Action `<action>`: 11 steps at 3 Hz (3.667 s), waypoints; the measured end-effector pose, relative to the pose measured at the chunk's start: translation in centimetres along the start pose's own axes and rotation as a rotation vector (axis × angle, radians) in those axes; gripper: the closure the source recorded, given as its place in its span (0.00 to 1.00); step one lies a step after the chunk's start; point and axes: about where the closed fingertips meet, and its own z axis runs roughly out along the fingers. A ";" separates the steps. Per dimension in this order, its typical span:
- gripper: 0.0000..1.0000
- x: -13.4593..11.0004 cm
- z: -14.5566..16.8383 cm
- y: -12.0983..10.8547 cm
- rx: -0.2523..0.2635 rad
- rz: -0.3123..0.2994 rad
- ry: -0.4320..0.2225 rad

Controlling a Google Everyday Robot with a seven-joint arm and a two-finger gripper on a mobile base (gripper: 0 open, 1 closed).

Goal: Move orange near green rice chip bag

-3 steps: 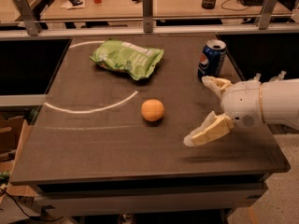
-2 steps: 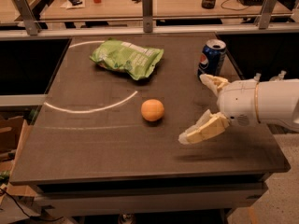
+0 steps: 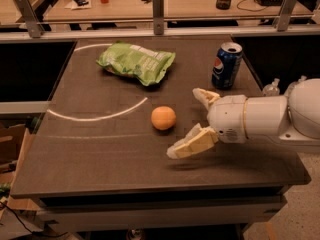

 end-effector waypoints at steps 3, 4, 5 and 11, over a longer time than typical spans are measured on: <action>0.17 0.1 4.7 -0.2 -0.072 0.030 -0.025; 0.41 0.4 4.5 -0.3 -0.067 0.037 -0.008; 0.64 0.8 4.0 -0.5 -0.059 0.044 0.016; 0.81 -4.5 14.9 -8.6 0.005 -0.053 -0.078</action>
Offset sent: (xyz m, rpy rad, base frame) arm 0.0279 0.0476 -0.0267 0.0718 0.0484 0.0822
